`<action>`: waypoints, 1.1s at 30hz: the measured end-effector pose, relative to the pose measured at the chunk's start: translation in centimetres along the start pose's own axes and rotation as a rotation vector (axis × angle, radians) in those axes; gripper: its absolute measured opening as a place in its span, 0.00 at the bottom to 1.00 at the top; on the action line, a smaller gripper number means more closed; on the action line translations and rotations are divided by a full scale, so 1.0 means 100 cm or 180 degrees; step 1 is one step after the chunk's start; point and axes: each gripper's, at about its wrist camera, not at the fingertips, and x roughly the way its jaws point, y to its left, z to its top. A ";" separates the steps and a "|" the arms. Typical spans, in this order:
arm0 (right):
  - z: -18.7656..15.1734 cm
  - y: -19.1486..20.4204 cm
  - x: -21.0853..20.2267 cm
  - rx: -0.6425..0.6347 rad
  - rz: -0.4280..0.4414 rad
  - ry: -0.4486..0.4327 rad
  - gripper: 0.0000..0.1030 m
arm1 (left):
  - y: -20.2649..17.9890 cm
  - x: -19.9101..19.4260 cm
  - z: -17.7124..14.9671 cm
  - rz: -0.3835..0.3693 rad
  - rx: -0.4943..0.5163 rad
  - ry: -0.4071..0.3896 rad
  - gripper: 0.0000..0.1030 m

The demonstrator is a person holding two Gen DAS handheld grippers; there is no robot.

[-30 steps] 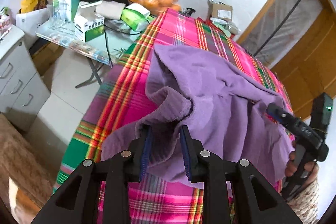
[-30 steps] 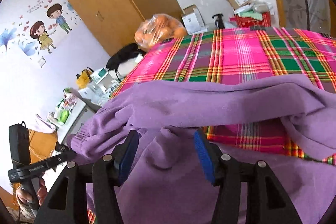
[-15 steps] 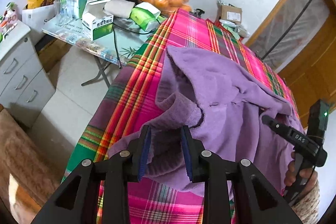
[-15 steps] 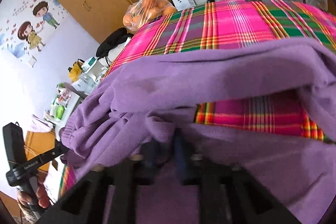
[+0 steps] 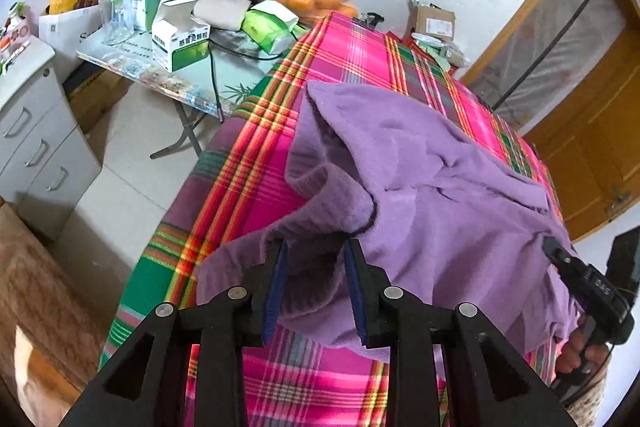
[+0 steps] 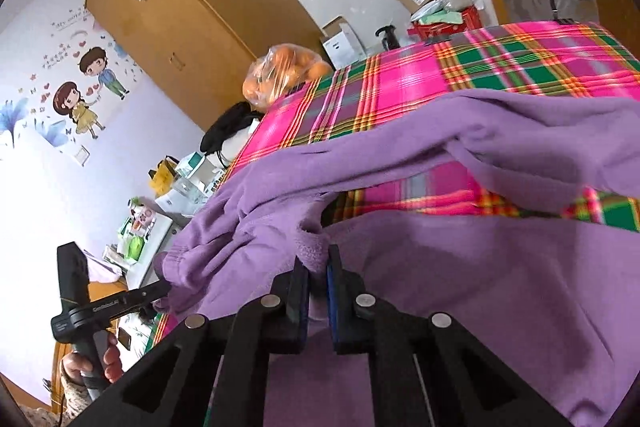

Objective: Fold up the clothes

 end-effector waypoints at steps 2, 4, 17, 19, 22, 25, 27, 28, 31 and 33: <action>-0.004 -0.002 -0.009 0.0028 -0.0011 -0.0043 0.07 | -0.001 0.001 -0.003 -0.0031 -0.0018 0.0049 0.29; -0.007 -0.005 -0.018 0.0065 -0.0012 -0.0091 0.07 | -0.004 0.001 -0.006 -0.0043 -0.0024 0.0083 0.29; -0.030 -0.034 -0.076 0.0283 -0.0126 -0.0344 0.07 | -0.030 -0.006 -0.028 -0.0128 0.0165 0.0217 0.29; -0.032 -0.039 -0.089 0.0302 -0.0183 -0.0405 0.07 | -0.035 -0.006 -0.031 -0.0167 0.0193 0.0249 0.29; -0.035 -0.048 -0.108 0.0348 -0.0295 -0.0501 0.07 | -0.044 -0.006 -0.036 -0.0235 0.0247 0.0293 0.29; -0.037 -0.061 -0.128 0.0401 -0.0443 -0.0588 0.06 | -0.055 -0.005 -0.044 -0.0347 0.0291 0.0367 0.29; -0.037 -0.068 -0.140 0.0429 -0.0562 -0.0642 0.03 | -0.065 -0.003 -0.050 -0.0389 0.0355 0.0430 0.29; -0.038 -0.072 -0.146 0.0438 -0.0644 -0.0681 0.01 | -0.070 -0.003 -0.053 -0.0397 0.0403 0.0447 0.30; -0.041 -0.088 -0.166 0.0567 -0.0737 -0.0799 0.00 | -0.082 -0.003 -0.059 -0.0490 0.0481 0.0506 0.30; -0.044 -0.093 -0.170 0.0587 -0.0771 -0.0818 0.01 | -0.088 -0.002 -0.063 -0.0527 0.0523 0.0540 0.30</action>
